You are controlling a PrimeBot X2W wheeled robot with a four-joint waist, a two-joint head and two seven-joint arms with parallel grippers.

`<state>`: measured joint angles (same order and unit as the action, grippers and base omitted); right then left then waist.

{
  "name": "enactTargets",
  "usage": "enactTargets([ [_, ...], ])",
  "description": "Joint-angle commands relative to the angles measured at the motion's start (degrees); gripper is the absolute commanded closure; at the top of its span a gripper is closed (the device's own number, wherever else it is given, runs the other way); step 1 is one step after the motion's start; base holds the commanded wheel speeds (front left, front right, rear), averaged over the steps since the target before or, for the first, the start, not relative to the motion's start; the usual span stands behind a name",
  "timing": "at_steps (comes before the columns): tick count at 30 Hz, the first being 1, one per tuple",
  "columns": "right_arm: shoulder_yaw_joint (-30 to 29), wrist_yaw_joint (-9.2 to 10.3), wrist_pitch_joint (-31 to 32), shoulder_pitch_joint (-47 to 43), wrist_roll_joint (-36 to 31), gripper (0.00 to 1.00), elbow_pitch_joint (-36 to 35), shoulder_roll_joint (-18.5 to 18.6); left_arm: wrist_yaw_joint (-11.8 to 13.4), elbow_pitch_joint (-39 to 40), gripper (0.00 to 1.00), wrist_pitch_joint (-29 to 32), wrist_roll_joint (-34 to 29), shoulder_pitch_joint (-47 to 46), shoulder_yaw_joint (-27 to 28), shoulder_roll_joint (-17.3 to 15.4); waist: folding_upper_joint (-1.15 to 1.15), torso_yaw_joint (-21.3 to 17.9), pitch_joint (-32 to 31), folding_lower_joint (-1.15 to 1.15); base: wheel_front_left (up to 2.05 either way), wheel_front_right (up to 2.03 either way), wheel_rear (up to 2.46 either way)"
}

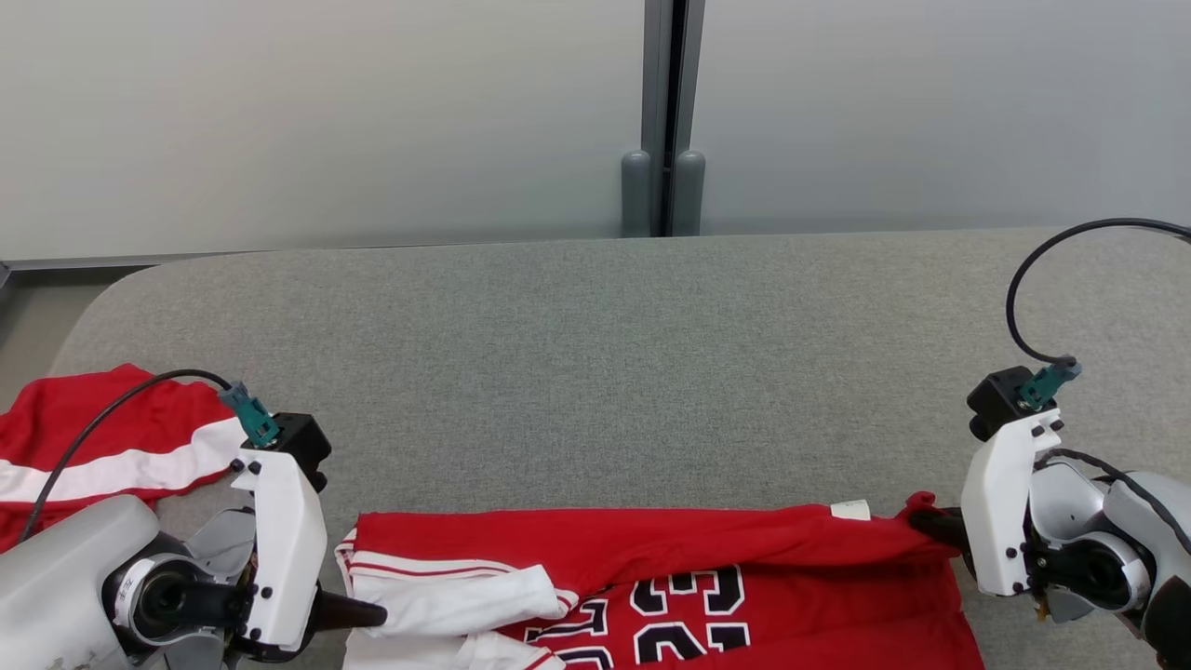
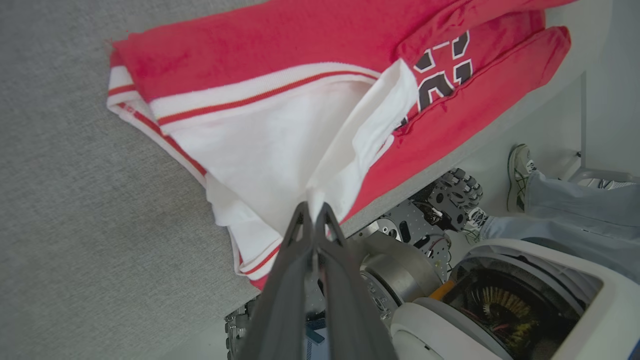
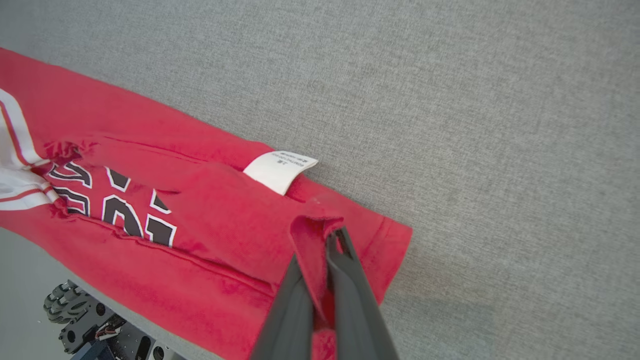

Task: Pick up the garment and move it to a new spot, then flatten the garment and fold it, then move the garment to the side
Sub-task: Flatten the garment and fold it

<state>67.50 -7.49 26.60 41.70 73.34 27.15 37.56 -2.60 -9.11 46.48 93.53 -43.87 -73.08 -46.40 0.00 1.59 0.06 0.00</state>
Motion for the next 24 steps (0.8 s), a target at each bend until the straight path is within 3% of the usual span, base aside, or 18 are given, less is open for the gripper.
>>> enactTargets([
  [1,0.69,-0.01,-0.34,0.89,0.45,1.00,0.43,0.54,0.38,0.43,1.00,0.38,0.52,0.90,0.17,-0.33,0.00,0.07,0.13,0.00,0.00,0.00,0.00],
  [20,5.35,-0.01,3.60,2.67,3.21,1.00,3.59,0.43,1.67,1.88,1.00,2.87,0.56,4.40,-0.06,-0.62,0.00,0.04,0.32,0.00,0.00,0.00,0.00],
  [21,5.42,-0.01,3.63,2.69,3.10,0.95,3.84,0.29,1.71,1.79,0.96,3.03,0.39,4.65,-0.05,-0.59,0.00,-0.02,0.37,0.00,0.00,0.00,0.00],
  [24,5.59,-0.01,3.50,2.57,2.75,0.49,4.54,-0.17,1.63,1.29,0.66,2.81,0.11,5.26,-0.08,-0.32,0.00,-0.15,0.51,0.00,0.00,0.00,0.00],
])
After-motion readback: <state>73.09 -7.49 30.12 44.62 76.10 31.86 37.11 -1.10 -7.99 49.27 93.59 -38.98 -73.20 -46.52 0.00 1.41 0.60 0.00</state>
